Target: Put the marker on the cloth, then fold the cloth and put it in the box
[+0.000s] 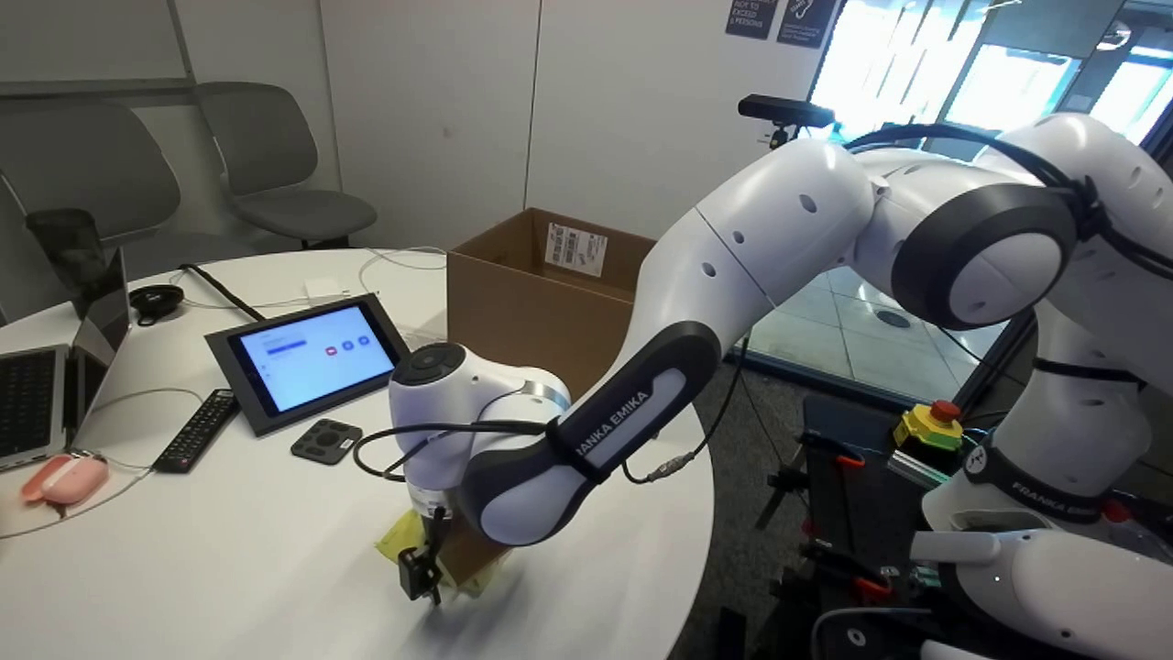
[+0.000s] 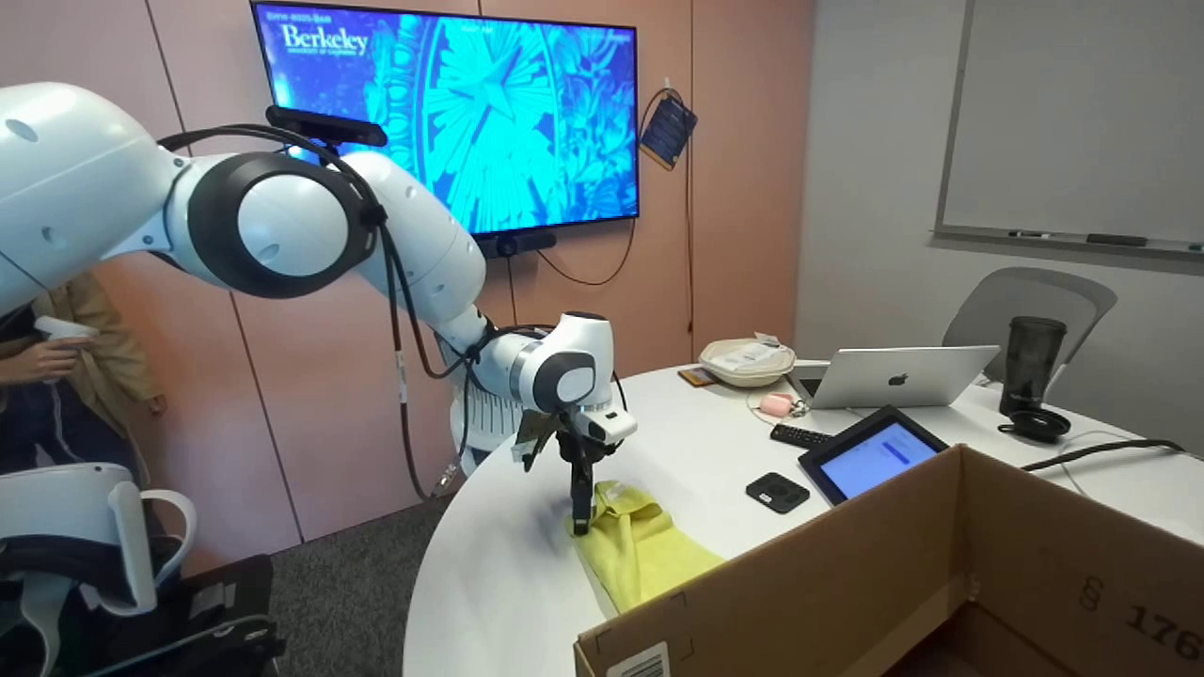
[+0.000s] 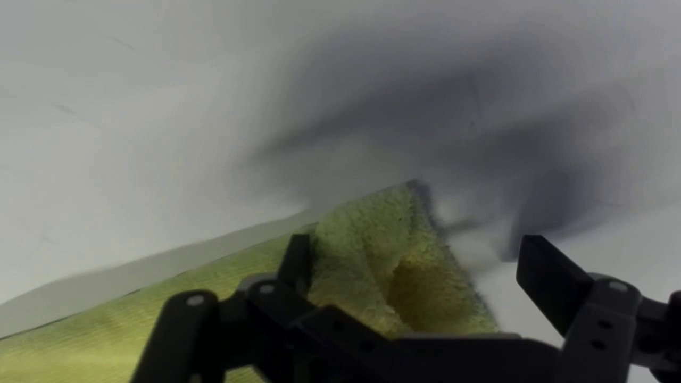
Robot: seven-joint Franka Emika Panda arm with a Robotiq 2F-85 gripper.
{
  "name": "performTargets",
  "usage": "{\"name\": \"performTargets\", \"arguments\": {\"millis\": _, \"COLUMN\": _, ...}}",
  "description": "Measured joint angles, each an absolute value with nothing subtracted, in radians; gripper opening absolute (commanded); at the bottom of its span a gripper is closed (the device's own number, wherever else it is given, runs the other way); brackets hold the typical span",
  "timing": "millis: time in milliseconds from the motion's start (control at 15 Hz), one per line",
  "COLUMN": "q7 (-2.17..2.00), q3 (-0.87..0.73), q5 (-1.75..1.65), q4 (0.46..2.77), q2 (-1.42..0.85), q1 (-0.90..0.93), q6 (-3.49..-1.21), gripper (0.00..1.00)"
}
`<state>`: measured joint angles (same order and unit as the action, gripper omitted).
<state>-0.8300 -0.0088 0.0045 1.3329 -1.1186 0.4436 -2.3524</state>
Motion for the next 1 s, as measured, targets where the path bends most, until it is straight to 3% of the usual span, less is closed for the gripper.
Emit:
{"name": "performTargets", "arguments": {"millis": 67, "q7": -0.831, "q3": -0.009, "q5": 0.005, "q4": 1.327, "q2": -1.123, "q1": 0.442, "q6": -2.347, "gripper": 0.74}}
{"name": "performTargets", "arguments": {"millis": 200, "q7": -0.834, "q3": -0.009, "q5": 0.006, "q4": 1.317, "q2": -1.132, "q1": 0.438, "q6": -2.338, "gripper": 0.7}}
{"name": "performTargets", "arguments": {"millis": 667, "q7": -0.842, "q3": -0.005, "q5": 0.017, "q4": 1.288, "q2": -1.141, "q1": 0.427, "q6": -2.324, "gripper": 0.13}}
{"name": "performTargets", "arguments": {"millis": 733, "q7": -0.842, "q3": -0.005, "q5": 0.019, "q4": 1.284, "q2": -1.141, "q1": 0.426, "q6": -2.323, "gripper": 0.07}}
{"name": "performTargets", "arguments": {"millis": 933, "q7": -0.842, "q3": -0.004, "q5": 0.021, "q4": 1.281, "q2": -1.14, "q1": 0.422, "q6": -2.319, "gripper": 0.04}}
{"name": "performTargets", "arguments": {"millis": 1000, "q7": -0.841, "q3": -0.001, "q5": 0.023, "q4": 1.282, "q2": -1.138, "q1": 0.417, "q6": -2.318, "gripper": 0.07}}
